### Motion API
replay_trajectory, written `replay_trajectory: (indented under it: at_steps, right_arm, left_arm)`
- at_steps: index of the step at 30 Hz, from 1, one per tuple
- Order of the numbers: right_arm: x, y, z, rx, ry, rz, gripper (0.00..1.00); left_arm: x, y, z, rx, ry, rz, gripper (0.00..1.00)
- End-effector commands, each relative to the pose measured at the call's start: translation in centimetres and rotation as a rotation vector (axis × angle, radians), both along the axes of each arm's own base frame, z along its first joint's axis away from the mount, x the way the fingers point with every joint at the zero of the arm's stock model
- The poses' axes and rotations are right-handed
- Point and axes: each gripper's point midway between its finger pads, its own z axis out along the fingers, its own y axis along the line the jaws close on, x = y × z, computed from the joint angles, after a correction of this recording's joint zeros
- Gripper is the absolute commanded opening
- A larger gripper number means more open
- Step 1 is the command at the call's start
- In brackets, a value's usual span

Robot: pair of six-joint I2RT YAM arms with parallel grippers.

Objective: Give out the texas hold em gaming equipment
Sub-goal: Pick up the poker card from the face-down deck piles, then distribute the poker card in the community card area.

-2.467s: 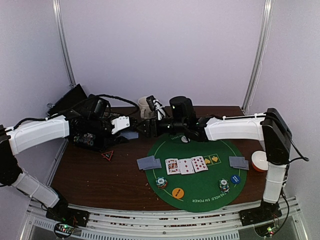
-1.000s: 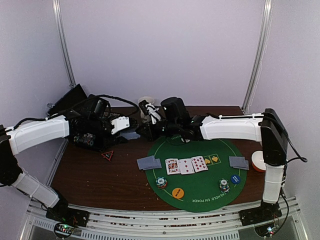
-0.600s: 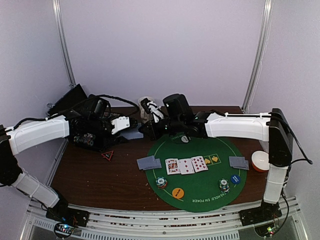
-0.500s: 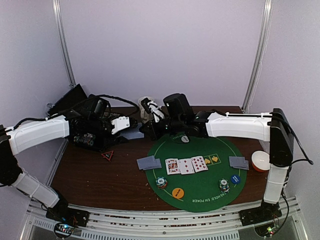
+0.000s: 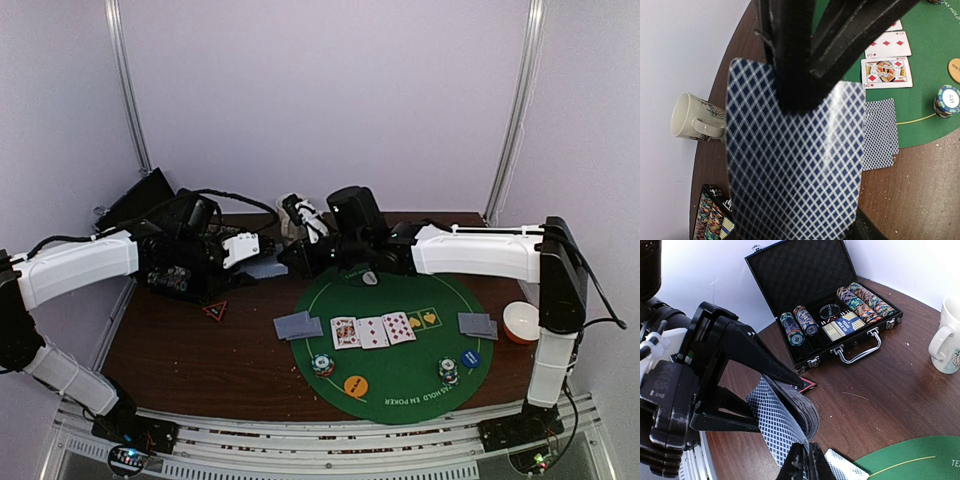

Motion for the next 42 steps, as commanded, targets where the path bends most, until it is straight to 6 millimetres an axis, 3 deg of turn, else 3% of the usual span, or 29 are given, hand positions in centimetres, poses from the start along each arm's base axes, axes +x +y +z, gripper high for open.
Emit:
replay_trajectory:
  at_steps: [1,4,8,23,35,39,42]
  right_arm:
    - [0.1,0.4,1.4,0.017,-0.027,-0.003,0.08]
    - [0.1,0.2,1.3,0.011,-0.031,-0.007,0.09]
    - [-0.2,0.1,1.3,0.006,-0.025,0.006,0.00]
    - [0.0,-2.9,3.3,0.002,-0.046,-0.041,0.00]
    - [-0.1,-3.0,3.3,0.038,0.000,-0.026,0.00]
    - [1.0,-4.8,5.2,0.158,0.048,-0.074,0.00]
    - [1.5,-6.9,8.0,0.311,0.077,-0.117,0.00]
  left_arm:
    - [0.2,-0.5,1.8,-0.040,-0.053,-0.013,0.50]
    - [0.2,-0.5,1.9,-0.042,-0.055,-0.013,0.50]
    - [0.2,-0.4,1.8,-0.039,-0.056,-0.011,0.50]
    - [0.2,-0.5,1.9,-0.040,-0.055,-0.014,0.50]
    - [0.2,-0.5,1.8,-0.040,-0.055,-0.013,0.50]
    - [0.2,-0.5,1.9,-0.041,-0.055,-0.014,0.50]
    - [0.2,-0.6,1.8,-0.044,-0.050,-0.018,0.50]
